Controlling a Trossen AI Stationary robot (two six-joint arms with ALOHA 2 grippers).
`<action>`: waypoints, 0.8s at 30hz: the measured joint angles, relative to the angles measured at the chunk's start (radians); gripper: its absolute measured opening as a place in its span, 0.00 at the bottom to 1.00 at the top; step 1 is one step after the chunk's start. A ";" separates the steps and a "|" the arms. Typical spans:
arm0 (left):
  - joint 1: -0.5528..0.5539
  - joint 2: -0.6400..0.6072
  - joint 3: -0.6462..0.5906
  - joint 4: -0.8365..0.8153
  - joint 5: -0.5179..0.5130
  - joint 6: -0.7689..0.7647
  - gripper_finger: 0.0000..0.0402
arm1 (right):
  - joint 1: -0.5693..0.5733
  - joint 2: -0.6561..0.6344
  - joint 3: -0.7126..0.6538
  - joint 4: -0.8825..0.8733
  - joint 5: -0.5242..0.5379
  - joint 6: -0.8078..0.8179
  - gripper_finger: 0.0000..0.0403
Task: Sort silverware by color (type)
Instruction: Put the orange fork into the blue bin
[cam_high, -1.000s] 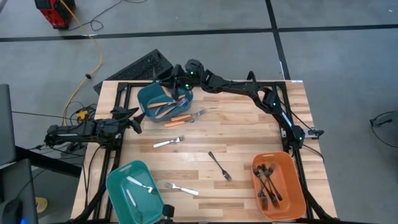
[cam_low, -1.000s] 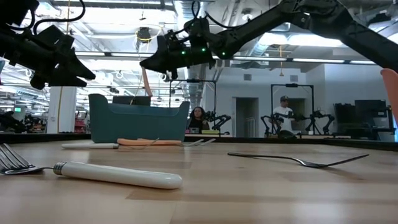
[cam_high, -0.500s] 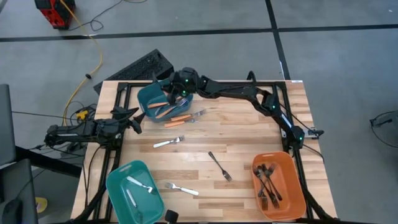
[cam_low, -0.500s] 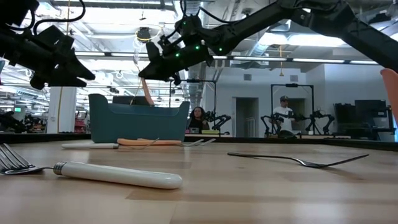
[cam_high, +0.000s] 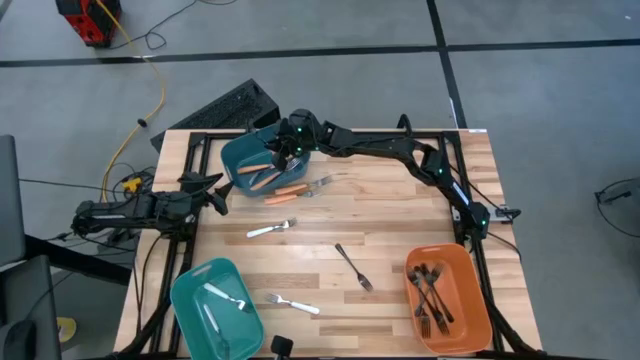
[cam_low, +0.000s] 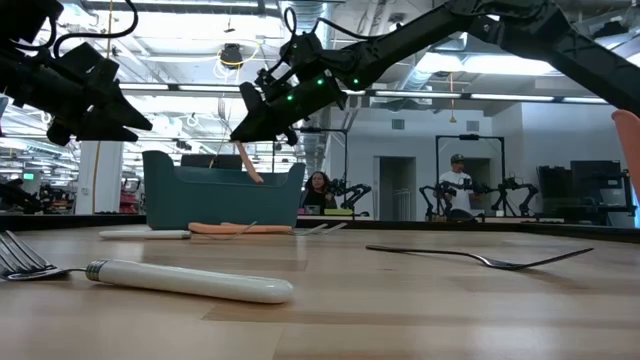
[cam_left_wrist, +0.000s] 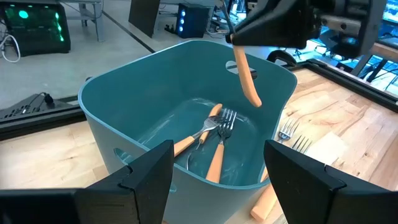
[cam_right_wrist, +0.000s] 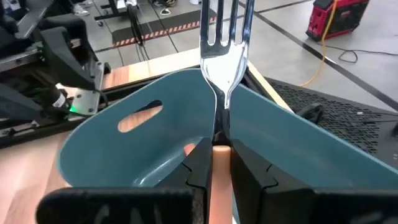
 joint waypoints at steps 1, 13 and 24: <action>0.000 0.000 0.000 0.000 0.000 0.000 0.58 | 0.003 0.000 -0.009 0.004 0.003 -0.015 0.16; 0.000 0.000 0.000 0.000 -0.001 0.000 0.58 | 0.005 0.066 -0.029 0.078 0.012 -0.058 0.16; 0.000 0.000 0.000 -0.001 -0.005 0.005 0.58 | 0.005 0.082 -0.027 0.089 0.019 -0.075 0.16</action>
